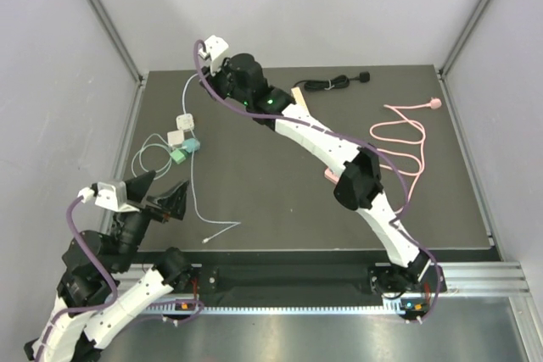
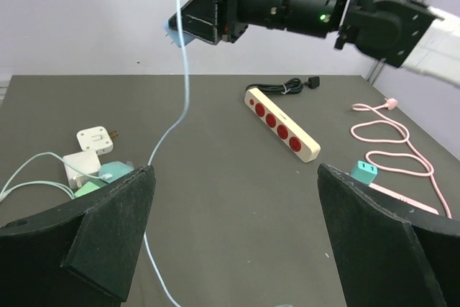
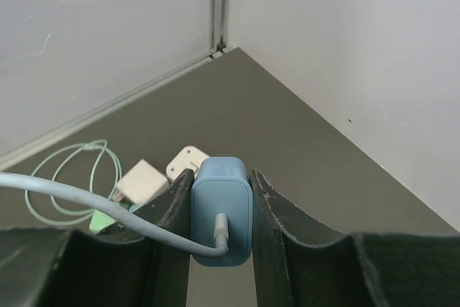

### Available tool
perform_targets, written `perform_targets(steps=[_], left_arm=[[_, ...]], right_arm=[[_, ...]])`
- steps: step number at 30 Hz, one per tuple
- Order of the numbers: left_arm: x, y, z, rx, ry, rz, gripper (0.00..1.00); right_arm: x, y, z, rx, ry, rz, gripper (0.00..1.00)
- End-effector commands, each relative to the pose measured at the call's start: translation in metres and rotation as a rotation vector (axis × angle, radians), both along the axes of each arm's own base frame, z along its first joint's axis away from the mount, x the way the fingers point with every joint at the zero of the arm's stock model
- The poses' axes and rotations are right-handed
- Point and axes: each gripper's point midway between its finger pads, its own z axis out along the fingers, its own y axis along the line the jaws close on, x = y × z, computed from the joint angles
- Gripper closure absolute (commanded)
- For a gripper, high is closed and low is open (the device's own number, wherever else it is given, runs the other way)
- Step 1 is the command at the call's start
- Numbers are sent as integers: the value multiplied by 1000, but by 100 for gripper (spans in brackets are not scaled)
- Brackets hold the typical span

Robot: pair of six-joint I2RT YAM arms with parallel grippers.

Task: Pull the plug off the socket

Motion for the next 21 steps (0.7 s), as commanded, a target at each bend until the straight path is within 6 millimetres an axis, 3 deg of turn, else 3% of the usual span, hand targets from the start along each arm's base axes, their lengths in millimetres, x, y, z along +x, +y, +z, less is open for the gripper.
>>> perform_targets(steps=[1,5,8,12,15,21], left_arm=[[3,5,-6,12,6,31,1],[6,2,-15,26,18,38,1],[6,1,-18,17,20,32,1],[7,1,-20,16,25,37,1],[7,2,-20,16,30,41,1],[5,-1,-22,12,36,18,1]], right_arm=[[3,11,77,281,-112,-61,100],[24,20,52,321,-128,-111,100],[33,30,11,319,-24,-93,100],[17,58,-70,240,147,9,100],[4,71,-106,229,243,36,99],[-13,87,-147,233,364,48,91]])
